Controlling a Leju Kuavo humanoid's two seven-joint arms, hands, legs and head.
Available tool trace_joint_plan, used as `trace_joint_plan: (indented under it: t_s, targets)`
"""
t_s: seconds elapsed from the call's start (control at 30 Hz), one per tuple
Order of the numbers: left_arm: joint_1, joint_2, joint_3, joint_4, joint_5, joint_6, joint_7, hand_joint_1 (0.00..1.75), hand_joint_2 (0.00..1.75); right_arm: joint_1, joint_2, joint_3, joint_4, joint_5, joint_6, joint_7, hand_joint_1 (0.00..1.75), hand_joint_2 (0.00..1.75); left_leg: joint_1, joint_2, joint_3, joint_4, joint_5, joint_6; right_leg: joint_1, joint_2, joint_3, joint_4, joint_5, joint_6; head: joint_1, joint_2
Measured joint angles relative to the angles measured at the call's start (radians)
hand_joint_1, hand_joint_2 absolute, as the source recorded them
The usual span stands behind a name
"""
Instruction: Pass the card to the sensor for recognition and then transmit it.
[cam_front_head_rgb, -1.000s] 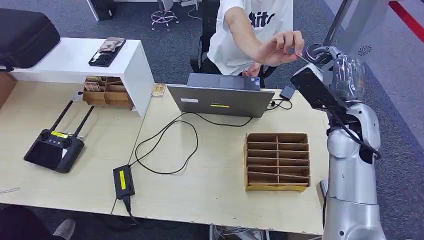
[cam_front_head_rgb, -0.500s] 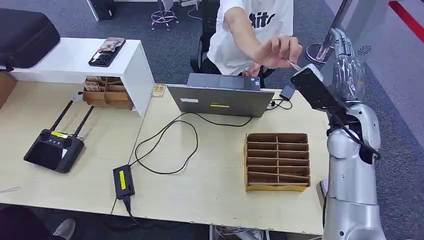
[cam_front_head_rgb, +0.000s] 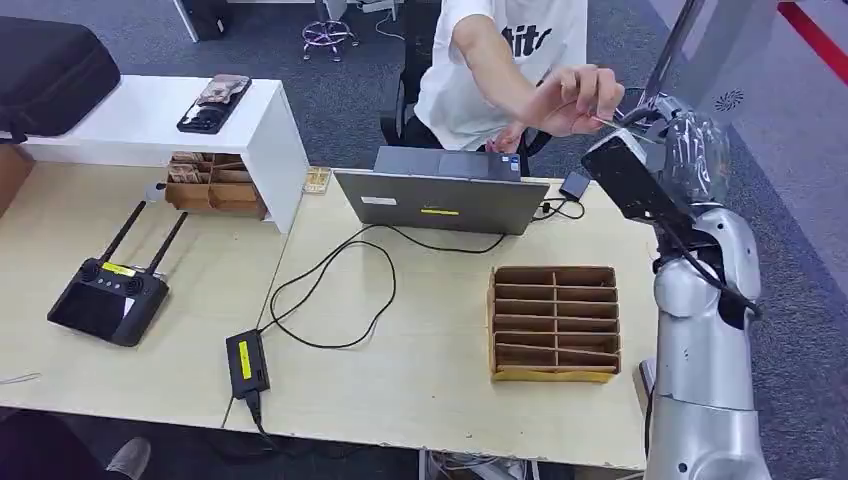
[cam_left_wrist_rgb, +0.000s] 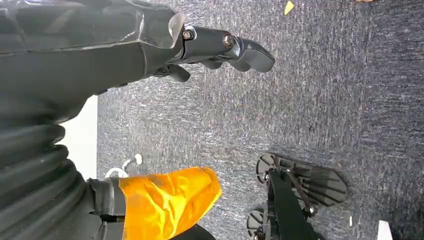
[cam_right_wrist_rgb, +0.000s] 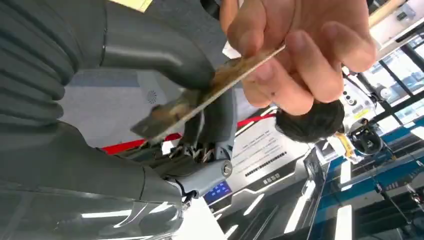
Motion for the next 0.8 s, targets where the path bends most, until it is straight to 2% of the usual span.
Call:
trace_joint_plan:
  t_s: [0.57, 0.8]
  targets:
    - [0.0, 0.0, -0.014, 0.0, 0.0, 0.0, 0.0, 0.0, 1.75, 0.008, 0.001, -0.01, -0.003, -0.026, -0.005, -0.03, 1.75, 1.75, 0.0, 0.0, 0.0, 0.0, 0.0, 0.0, 0.0, 0.0, 0.0, 0.0, 0.0, 0.0, 0.0, 0.0]
    - [0.0, -0.004, -0.014, 0.0, 0.0, 0.011, 0.002, 0.0, 1.75, 0.053, 0.0, -0.042, -0.069, -0.066, -0.006, -0.05, 1.75, 1.75, 0.0, 0.0, 0.0, 0.0, 0.0, 0.0, 0.0, 0.0, -0.001, 0.0, 0.0, 0.0, 0.0, 0.0]
